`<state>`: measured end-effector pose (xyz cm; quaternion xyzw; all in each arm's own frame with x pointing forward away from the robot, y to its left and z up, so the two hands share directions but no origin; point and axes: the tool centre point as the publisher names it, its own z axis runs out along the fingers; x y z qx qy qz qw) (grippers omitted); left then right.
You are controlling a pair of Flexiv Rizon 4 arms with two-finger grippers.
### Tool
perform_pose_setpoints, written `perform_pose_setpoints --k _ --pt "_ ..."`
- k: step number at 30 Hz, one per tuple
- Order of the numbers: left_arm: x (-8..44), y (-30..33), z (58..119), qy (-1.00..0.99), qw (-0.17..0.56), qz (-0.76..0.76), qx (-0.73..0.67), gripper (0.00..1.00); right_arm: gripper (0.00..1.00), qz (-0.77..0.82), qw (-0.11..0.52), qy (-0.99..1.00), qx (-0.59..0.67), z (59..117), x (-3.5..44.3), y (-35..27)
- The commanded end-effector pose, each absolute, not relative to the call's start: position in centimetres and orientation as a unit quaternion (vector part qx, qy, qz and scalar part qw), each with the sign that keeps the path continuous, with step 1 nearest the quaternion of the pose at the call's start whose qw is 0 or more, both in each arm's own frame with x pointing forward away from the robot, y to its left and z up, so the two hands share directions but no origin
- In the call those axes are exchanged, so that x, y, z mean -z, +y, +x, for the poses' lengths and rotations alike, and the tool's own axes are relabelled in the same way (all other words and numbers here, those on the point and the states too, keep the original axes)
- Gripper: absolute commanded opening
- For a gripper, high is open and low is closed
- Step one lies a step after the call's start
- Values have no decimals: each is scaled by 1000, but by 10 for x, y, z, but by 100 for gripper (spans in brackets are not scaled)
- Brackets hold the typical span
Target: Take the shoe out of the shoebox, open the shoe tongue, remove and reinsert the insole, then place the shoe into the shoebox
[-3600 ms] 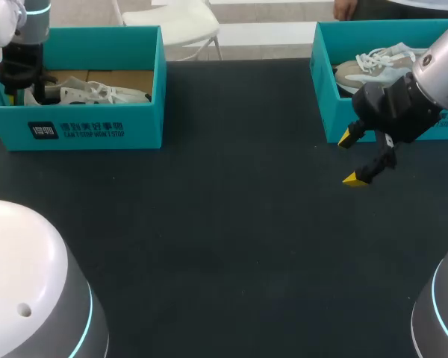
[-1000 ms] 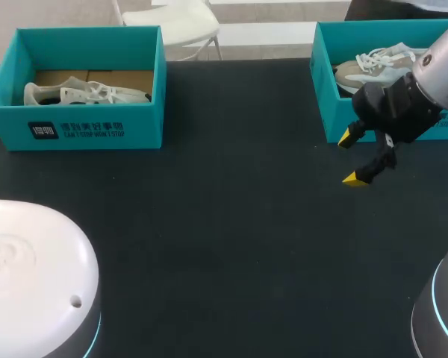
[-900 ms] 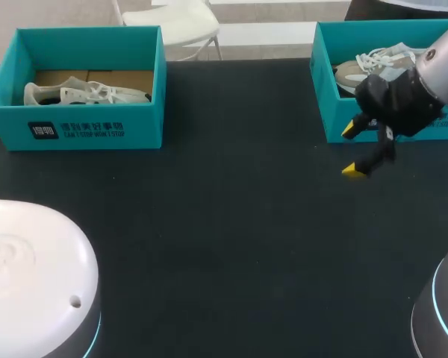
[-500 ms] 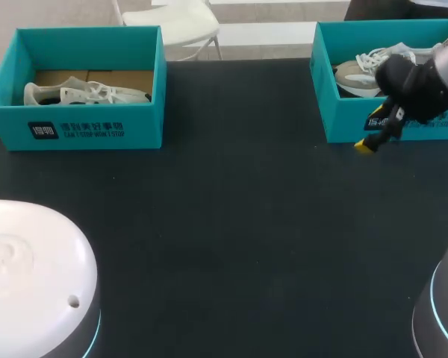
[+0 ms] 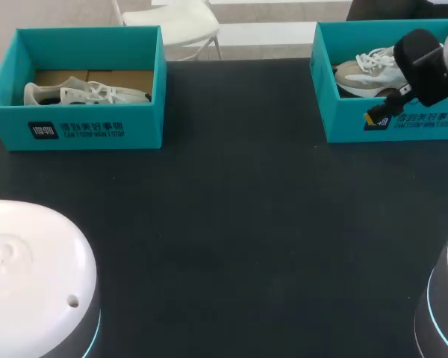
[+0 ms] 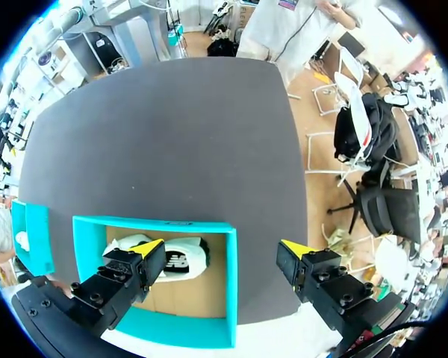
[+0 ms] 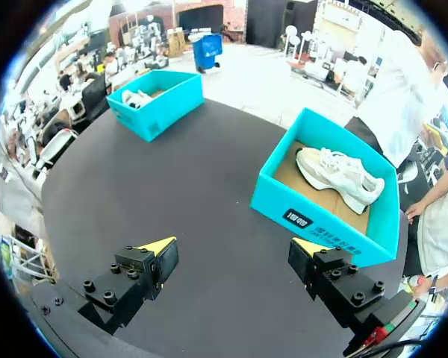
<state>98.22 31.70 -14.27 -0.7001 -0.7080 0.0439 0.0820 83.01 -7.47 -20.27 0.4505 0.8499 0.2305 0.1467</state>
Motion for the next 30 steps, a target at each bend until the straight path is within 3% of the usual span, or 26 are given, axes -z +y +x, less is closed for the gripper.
perform_pose_setpoints --k 1,16,30 --pt "142 318 982 -707 82 -701 -43 100 100 454 159 846 -228 824 204 -74" --pt "142 318 982 -707 82 -701 -43 100 100 454 159 846 -228 824 204 -74" --pt "142 318 982 -707 82 -701 -43 100 100 585 181 767 -192 879 188 -125"
